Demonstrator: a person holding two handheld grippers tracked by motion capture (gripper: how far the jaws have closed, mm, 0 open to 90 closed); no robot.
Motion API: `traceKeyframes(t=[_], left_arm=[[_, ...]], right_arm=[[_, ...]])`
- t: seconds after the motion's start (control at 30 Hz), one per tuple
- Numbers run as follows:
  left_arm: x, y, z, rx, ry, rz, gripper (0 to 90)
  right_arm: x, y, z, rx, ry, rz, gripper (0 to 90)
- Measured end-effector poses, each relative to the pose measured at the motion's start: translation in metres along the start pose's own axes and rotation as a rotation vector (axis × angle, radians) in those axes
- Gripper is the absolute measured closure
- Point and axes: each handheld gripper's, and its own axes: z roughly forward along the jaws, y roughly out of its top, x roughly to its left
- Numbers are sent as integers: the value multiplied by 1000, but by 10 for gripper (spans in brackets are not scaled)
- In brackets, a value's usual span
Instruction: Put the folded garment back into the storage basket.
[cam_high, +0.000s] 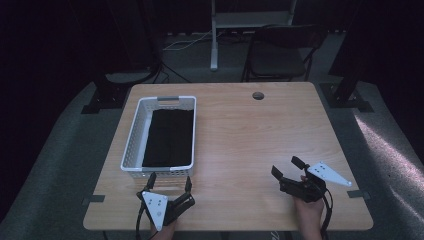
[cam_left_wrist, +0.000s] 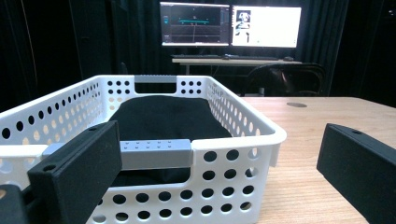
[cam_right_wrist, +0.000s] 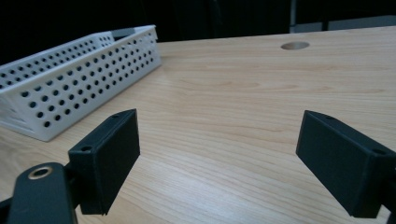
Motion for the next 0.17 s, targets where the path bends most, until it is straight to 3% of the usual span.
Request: traceKeyframes(t=[0.17], left_arm=[[0, 0, 0, 4, -1, -2, 8]], right_arm=[[0, -1, -1, -23, 15, -5, 125]])
